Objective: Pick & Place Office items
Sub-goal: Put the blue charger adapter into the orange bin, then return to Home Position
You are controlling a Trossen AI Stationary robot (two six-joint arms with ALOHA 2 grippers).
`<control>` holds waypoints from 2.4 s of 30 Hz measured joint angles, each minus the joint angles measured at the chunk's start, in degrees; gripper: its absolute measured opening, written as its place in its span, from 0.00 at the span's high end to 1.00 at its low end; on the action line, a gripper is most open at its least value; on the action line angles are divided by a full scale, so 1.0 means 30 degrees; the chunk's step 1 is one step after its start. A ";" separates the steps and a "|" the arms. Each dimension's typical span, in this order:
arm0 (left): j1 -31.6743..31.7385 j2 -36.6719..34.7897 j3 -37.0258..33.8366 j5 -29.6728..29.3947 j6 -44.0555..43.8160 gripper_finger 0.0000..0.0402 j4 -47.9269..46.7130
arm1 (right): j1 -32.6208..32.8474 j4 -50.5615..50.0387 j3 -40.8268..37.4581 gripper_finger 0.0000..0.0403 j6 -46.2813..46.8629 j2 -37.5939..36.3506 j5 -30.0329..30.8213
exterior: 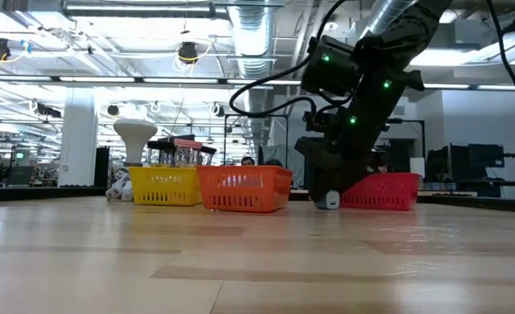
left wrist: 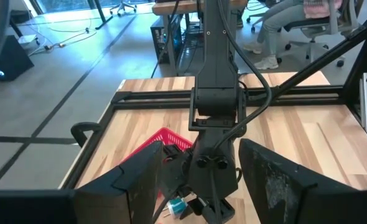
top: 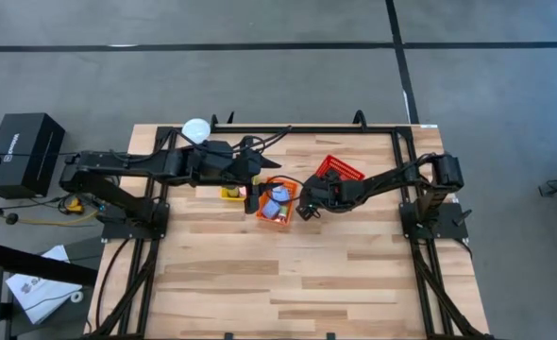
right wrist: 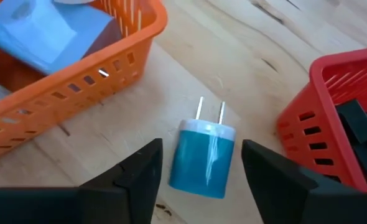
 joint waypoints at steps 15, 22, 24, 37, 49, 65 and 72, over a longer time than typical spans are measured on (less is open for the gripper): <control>0.0000 0.0000 0.0000 -0.0005 -0.0007 0.49 0.0003 | 0.0233 -0.0005 0.0000 0.68 0.0126 -0.0007 0.0016; 0.0000 0.0000 0.0000 -0.0005 -0.0007 0.49 0.0003 | 0.0233 0.0067 0.0000 0.70 -0.1566 -0.0015 0.0037; 0.0000 0.0000 0.0000 -0.0003 -0.0007 0.49 0.0003 | 0.0233 0.0056 0.0000 0.69 -0.2510 -0.0028 0.0011; 0.0000 0.0000 0.0000 -0.0005 0.0007 0.49 0.0011 | 0.1308 -0.2725 0.1520 0.68 -0.3937 -0.4357 -0.0875; 0.0000 0.0000 0.0000 -0.0005 0.0026 0.49 0.0014 | 0.2050 0.5528 0.1759 0.67 -0.6729 -0.0437 -0.1736; 0.0000 0.0000 0.0002 -0.0005 0.0015 0.49 -0.0017 | 0.1264 -0.2573 0.7245 0.37 -0.8403 0.1989 -0.3015; -0.0087 0.0000 0.0007 -0.0005 -0.0001 0.49 -0.0020 | 0.1233 -0.8270 0.9648 0.37 -0.8850 0.1818 -0.2950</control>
